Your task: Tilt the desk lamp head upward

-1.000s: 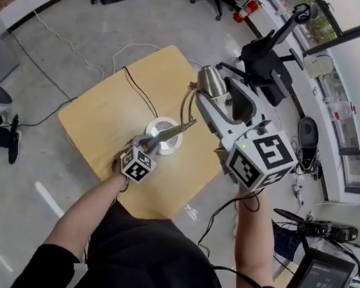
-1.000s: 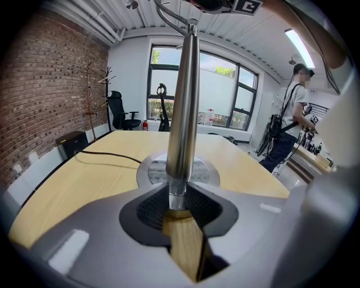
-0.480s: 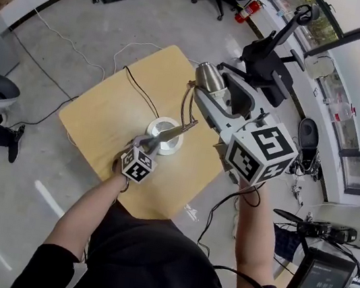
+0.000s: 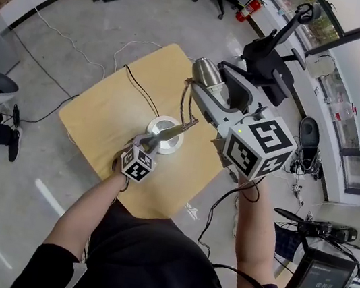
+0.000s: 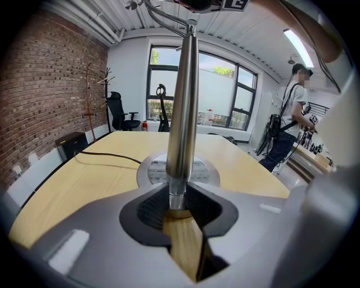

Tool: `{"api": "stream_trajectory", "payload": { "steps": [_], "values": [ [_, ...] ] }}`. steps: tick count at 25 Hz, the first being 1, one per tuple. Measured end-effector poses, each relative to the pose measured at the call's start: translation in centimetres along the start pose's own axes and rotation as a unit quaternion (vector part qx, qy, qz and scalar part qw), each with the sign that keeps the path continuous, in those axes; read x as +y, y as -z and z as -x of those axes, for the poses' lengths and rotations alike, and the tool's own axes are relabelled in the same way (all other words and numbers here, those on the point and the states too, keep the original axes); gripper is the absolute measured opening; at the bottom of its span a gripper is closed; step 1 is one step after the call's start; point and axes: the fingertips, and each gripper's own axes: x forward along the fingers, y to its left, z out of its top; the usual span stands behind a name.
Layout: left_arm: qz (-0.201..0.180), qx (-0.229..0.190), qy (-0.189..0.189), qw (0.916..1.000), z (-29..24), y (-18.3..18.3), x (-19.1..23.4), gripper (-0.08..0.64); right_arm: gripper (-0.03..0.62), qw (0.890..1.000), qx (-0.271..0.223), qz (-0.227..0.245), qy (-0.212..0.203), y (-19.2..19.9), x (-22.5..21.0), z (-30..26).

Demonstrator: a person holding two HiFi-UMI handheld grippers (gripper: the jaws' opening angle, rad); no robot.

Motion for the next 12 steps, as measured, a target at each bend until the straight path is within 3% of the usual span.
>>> {"api": "stream_trajectory", "payload": {
  "steps": [12],
  "values": [
    [-0.006,0.009,-0.004,0.9999,-0.37,0.0,-0.1,0.101,0.288,1.0,-0.003,0.0,0.002,0.27,-0.29,-0.24]
  ]
}}
